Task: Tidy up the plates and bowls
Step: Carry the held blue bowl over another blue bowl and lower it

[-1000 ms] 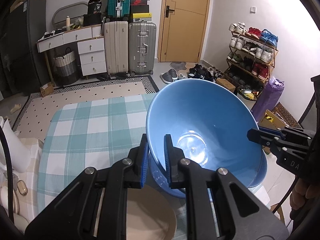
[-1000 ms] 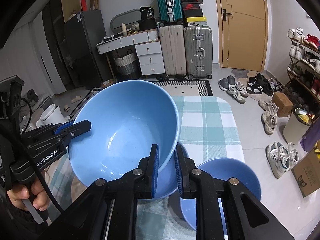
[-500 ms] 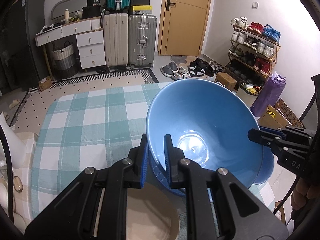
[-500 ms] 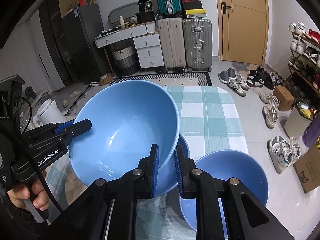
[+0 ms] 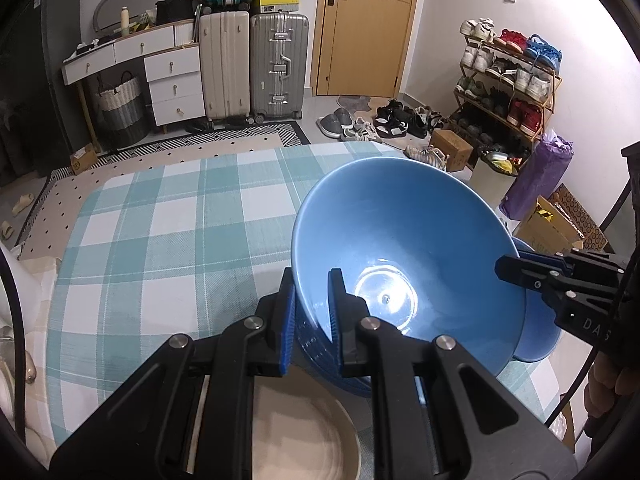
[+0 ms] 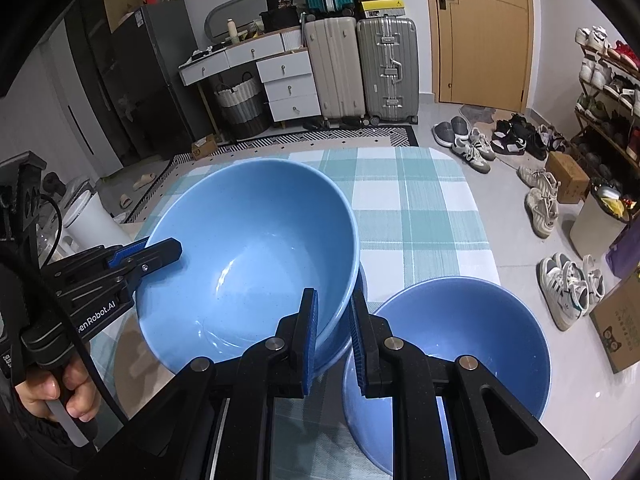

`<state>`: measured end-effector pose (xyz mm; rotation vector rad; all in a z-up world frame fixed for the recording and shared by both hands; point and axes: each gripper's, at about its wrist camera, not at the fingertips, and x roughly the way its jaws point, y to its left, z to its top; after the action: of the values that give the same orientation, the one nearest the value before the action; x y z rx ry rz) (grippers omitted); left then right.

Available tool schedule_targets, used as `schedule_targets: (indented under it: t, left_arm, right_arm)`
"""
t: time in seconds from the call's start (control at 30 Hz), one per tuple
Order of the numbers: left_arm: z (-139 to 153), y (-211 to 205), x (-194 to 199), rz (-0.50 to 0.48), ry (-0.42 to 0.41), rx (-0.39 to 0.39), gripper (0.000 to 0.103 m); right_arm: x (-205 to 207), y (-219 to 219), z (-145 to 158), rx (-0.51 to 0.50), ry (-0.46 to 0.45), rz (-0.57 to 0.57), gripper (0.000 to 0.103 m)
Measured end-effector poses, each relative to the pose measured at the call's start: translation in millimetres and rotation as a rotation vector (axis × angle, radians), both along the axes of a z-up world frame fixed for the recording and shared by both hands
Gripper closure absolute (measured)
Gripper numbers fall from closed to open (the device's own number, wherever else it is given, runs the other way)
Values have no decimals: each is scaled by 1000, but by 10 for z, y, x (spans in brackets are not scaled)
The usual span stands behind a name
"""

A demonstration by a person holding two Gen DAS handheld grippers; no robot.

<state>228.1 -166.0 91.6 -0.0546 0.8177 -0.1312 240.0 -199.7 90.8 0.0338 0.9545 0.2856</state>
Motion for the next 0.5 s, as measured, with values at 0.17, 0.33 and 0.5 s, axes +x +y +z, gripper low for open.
schedule_targets:
  t: [0.17, 0.33, 0.5]
  left_arm:
    - [-149, 5, 110, -3, 13, 4, 92]
    - [-294, -3, 221, -3, 23, 18, 92]
    - [-407, 11, 269, -5, 34, 21, 92]
  right_arm:
    - [31, -24, -88, -7, 8, -3, 87]
    - [81, -29, -179, -16, 18, -8, 87]
    - [105, -45, -259, -24, 24, -10, 87]
